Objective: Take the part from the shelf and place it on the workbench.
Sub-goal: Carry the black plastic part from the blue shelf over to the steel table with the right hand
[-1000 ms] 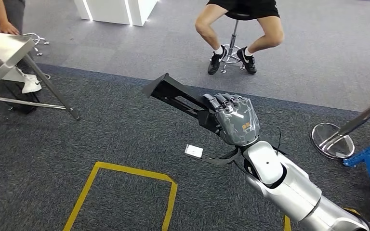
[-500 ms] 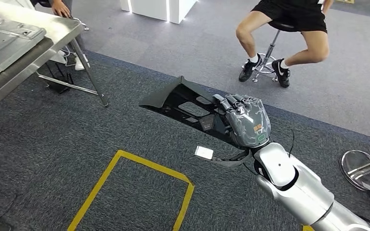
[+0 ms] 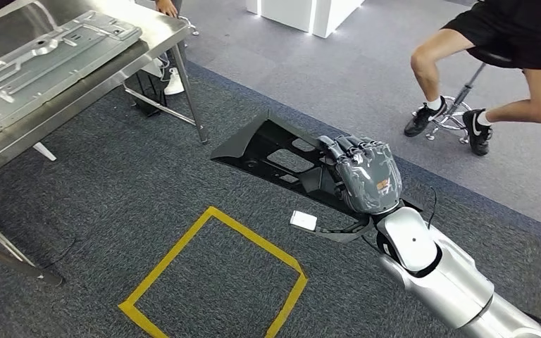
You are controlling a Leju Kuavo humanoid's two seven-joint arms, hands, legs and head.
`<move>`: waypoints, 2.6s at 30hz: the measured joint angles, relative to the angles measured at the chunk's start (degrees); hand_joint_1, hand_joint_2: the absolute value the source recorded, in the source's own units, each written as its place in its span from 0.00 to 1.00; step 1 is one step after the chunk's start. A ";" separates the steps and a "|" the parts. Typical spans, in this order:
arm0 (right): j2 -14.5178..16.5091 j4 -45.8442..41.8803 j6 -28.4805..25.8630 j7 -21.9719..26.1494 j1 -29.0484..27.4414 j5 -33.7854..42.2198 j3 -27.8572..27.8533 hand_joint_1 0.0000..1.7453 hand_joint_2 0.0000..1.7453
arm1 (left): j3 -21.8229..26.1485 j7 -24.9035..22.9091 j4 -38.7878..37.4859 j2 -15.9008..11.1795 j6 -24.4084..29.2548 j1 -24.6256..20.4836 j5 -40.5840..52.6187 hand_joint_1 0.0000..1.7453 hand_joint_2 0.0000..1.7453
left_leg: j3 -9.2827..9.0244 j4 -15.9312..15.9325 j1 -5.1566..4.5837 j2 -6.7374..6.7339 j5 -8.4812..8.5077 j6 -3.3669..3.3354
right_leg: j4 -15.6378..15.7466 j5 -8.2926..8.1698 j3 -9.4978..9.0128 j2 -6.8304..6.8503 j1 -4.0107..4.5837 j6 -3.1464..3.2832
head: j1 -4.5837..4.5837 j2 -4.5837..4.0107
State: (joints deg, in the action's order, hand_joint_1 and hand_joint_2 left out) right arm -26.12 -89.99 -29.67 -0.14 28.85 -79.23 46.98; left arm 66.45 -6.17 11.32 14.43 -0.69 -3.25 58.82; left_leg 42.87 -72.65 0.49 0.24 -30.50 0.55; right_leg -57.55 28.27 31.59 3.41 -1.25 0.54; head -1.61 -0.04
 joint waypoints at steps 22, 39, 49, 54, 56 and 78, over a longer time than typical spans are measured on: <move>-1.23 -0.29 0.59 0.58 -1.10 0.56 -1.65 1.00 1.00 | 0.02 -0.19 -0.15 0.02 -1.14 0.16 0.16 0.00 1.00 | -19.46 15.30 -0.03 8.17 -3.33 -2.46 | -2.79 -7.06 9.62 -5.86 0.30 -1.43 | 0.43 0.00; -1.08 -0.62 0.64 0.78 -1.21 0.61 -2.11 1.00 1.00 | 0.02 -0.52 -0.15 -0.41 -1.11 0.62 0.42 0.00 1.00 | -5.72 15.11 -2.48 -1.39 8.88 -5.25 | -4.28 3.53 -9.24 1.47 0.99 -1.79 | 0.72 0.00; -1.18 -0.41 1.08 0.79 -1.53 0.54 -2.11 1.00 1.00 | 0.03 -0.65 -0.33 -0.35 -1.11 0.65 0.57 0.00 1.00 | -18.75 15.82 -0.78 7.58 -1.54 -3.97 | -5.18 -0.43 9.91 -5.54 -0.97 -4.36 | 0.81 0.00; -1.67 -0.46 2.75 0.73 0.06 0.33 -2.16 1.00 1.00 | 0.04 -0.61 -0.38 -0.38 -1.12 0.39 0.63 0.00 1.00 | -17.75 9.91 -0.57 7.30 -0.66 -2.02 | -2.51 -5.75 7.53 -5.03 -0.66 -1.37 | 0.83 0.01; -2.27 -0.63 4.72 0.78 2.22 0.53 -2.20 1.00 1.00 | 0.03 -0.67 -0.37 -0.46 -1.11 0.17 0.75 0.00 1.00 | -11.84 1.81 -0.71 3.13 1.89 -1.25 | -1.18 -4.25 4.84 -3.94 -0.70 -0.70 | 0.73 0.01; -2.99 11.29 24.74 4.25 38.77 8.94 -0.27 1.00 1.00 | 0.19 -0.67 -0.39 -0.40 -1.12 -0.03 0.63 0.00 1.00 | -5.04 14.13 -1.97 3.08 8.66 -5.16 | -9.97 4.21 3.14 -3.28 0.48 -2.21 | 0.94 0.00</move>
State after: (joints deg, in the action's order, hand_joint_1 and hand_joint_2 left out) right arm -29.11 -78.70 -4.93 4.11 67.63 -70.29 46.71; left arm 66.63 -6.84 10.93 14.03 -1.81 -3.27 59.45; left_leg 37.83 -58.52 -1.48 3.32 -21.84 -4.61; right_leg -67.52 32.48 34.73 0.12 -0.77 -1.67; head -0.66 -0.04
